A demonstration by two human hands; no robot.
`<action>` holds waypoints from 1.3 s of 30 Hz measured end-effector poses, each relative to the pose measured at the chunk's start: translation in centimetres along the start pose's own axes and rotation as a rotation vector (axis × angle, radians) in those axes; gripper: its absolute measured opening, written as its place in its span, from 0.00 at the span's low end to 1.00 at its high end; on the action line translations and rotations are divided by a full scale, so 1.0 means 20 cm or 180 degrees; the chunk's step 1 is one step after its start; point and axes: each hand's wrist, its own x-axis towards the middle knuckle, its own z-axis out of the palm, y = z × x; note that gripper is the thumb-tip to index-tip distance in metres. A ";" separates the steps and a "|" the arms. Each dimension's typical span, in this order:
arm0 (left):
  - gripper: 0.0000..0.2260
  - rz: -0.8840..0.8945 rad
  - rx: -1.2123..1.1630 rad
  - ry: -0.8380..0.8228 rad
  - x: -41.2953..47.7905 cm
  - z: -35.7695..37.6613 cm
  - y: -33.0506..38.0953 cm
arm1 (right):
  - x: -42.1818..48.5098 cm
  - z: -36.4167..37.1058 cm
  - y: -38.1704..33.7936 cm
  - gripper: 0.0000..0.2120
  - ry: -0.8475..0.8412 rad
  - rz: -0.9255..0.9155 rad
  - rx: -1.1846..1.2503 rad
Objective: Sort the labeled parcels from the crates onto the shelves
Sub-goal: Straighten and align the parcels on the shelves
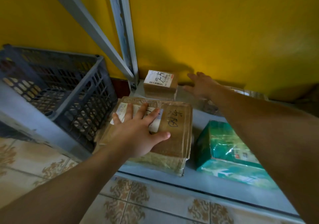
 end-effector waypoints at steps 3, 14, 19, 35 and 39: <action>0.39 -0.0010 0.0080 -0.0007 0.00 -0.01 0.01 | -0.14 -0.01 0.20 0.33 -0.0093 0.0279 -0.0061; 0.43 -0.0136 0.0186 -0.0022 0.01 0.00 0.01 | -0.25 0.04 0.35 0.27 -0.0611 0.0326 0.0038; 0.44 -0.0121 0.0195 0.0009 0.01 0.00 0.01 | -0.24 0.03 0.37 0.33 -0.0505 0.0112 -0.0088; 0.38 -0.0098 0.0223 0.0044 0.01 0.00 0.01 | -0.40 -0.09 0.34 0.34 -0.0279 0.0088 0.0055; 0.37 -0.0092 0.0196 -0.0001 0.01 -0.01 0.01 | -0.62 -0.14 0.30 0.35 -0.0099 0.0249 0.0081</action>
